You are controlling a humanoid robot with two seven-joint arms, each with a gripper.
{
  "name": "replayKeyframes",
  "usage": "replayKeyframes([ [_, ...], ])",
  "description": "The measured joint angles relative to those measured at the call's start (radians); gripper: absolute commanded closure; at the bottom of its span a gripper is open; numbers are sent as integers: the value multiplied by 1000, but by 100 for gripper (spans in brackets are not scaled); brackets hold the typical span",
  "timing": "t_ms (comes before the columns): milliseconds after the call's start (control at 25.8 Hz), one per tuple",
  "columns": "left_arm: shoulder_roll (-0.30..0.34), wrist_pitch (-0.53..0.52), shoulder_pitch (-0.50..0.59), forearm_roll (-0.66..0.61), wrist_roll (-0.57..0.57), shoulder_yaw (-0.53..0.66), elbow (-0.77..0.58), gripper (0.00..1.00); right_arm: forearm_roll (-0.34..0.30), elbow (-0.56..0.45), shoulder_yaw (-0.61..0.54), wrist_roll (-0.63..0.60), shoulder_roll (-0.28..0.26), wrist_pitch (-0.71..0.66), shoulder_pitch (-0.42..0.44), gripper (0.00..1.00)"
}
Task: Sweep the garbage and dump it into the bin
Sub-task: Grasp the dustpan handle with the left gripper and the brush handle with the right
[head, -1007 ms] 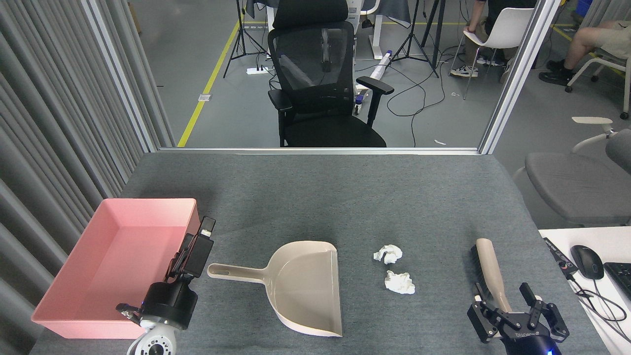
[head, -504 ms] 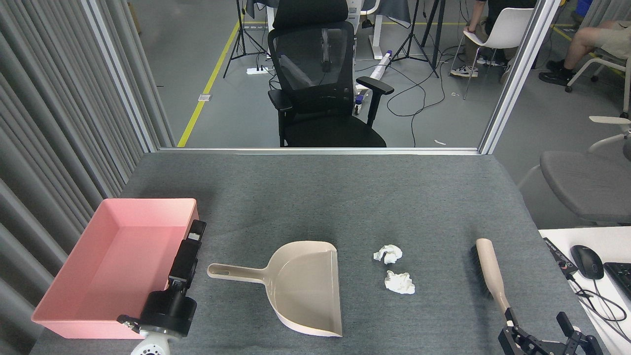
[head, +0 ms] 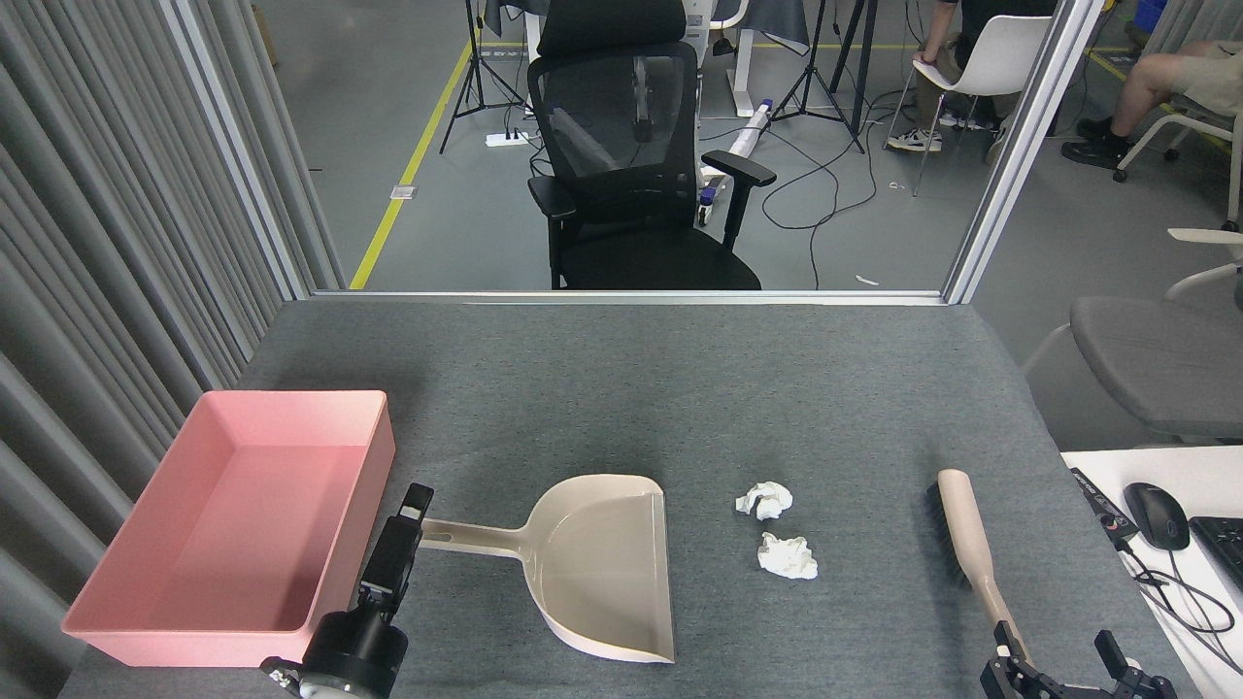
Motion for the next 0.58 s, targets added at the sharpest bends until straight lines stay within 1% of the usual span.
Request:
replayKeyframes([
  [155, 2, -23, 3, 0, 0, 2, 10, 0, 1, 23, 9, -10, 2, 0, -8, 2],
  [465, 1, -29, 4, 0, 1, 2, 17, 1, 2, 79, 49, -11, 8, -1, -39, 2],
  [542, 1, -30, 4, 0, 2, 4, 21, 0, 2, 84, 53, -11, 9, 0, -42, 5],
  [581, 2, -30, 4, 0, 2, 5, 23, 1, 2, 85, 54, -11, 10, 1, -42, 10],
])
